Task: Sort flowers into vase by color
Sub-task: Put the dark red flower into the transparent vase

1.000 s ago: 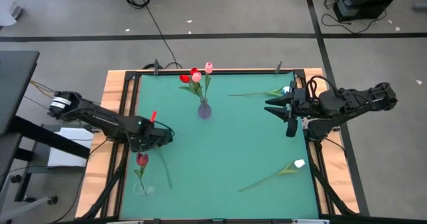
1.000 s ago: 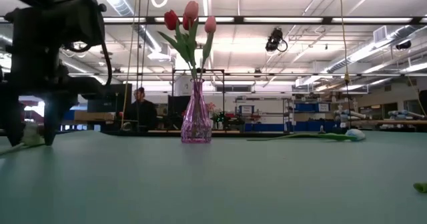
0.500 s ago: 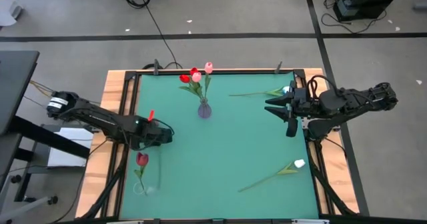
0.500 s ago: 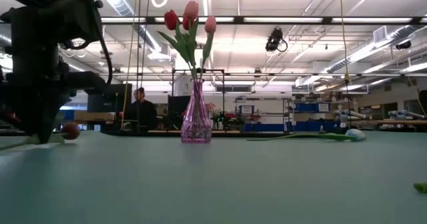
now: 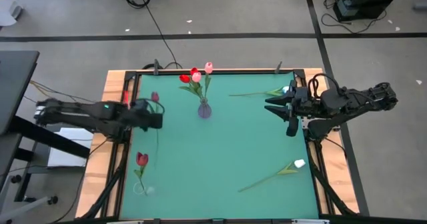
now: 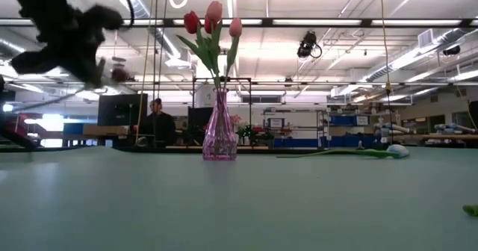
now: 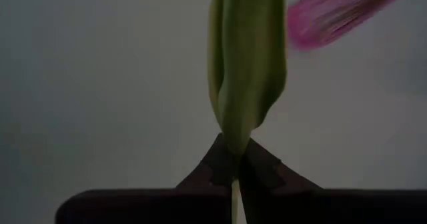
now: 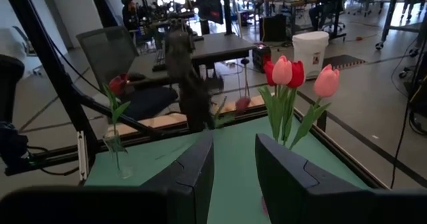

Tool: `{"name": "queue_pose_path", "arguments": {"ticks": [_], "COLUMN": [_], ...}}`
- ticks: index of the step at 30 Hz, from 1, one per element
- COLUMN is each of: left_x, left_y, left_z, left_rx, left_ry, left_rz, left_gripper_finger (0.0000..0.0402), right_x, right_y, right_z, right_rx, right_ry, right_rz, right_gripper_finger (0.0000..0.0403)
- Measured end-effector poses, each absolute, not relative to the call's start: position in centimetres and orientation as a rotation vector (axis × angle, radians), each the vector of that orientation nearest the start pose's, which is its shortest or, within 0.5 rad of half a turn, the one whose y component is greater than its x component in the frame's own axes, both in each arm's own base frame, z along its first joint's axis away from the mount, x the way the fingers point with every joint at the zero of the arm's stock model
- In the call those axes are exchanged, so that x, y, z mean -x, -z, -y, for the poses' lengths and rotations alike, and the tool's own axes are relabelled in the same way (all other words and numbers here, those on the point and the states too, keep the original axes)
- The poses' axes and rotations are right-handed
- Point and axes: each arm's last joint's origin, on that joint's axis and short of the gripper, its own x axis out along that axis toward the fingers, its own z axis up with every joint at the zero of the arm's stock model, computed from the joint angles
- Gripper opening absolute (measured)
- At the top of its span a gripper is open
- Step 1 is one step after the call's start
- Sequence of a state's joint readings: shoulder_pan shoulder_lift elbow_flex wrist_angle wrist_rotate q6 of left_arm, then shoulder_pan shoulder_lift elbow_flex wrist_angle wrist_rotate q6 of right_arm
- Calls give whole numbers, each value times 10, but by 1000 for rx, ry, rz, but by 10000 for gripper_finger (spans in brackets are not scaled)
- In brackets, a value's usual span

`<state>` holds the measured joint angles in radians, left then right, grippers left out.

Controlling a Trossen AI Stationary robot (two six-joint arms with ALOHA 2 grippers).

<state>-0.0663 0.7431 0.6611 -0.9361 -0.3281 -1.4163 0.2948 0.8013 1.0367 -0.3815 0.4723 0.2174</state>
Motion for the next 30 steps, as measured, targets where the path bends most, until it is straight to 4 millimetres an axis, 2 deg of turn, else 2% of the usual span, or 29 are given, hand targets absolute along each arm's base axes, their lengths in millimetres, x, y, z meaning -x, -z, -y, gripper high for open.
{"name": "queue_pose_path", "arguments": {"ticks": [10, 15, 18, 24, 27, 30], "left_x": [-87, -68, -65, -79, -88, -100], "left_y": [-346, -389, -411, -437, -432, -419], "left_z": [-12, -12, -9, 6, 15, 24], "left_rx": [495, 250, 144, 53, 44, 32], "left_ry": [-623, -492, -332, 198, 473, 674], "left_rz": [-497, -420, -321, -55, -32, -16], "left_gripper_finger": [18, 19, 19, 20, 20, 20], "right_x": [-150, -150, -150, -150, -150, -150], "right_y": [-395, -395, -395, -395, -395, -395], "right_z": [-32, -32, -32, -32, -32, -32], "right_rx": [-162, -162, -162, -162, -162, -162], "right_ry": [191, 191, 191, 191, 191, 191], "right_rz": [-116, -116, -116, -116, -116, -116], "right_gripper_finger": [119, 119, 119, 119, 119, 119]}}
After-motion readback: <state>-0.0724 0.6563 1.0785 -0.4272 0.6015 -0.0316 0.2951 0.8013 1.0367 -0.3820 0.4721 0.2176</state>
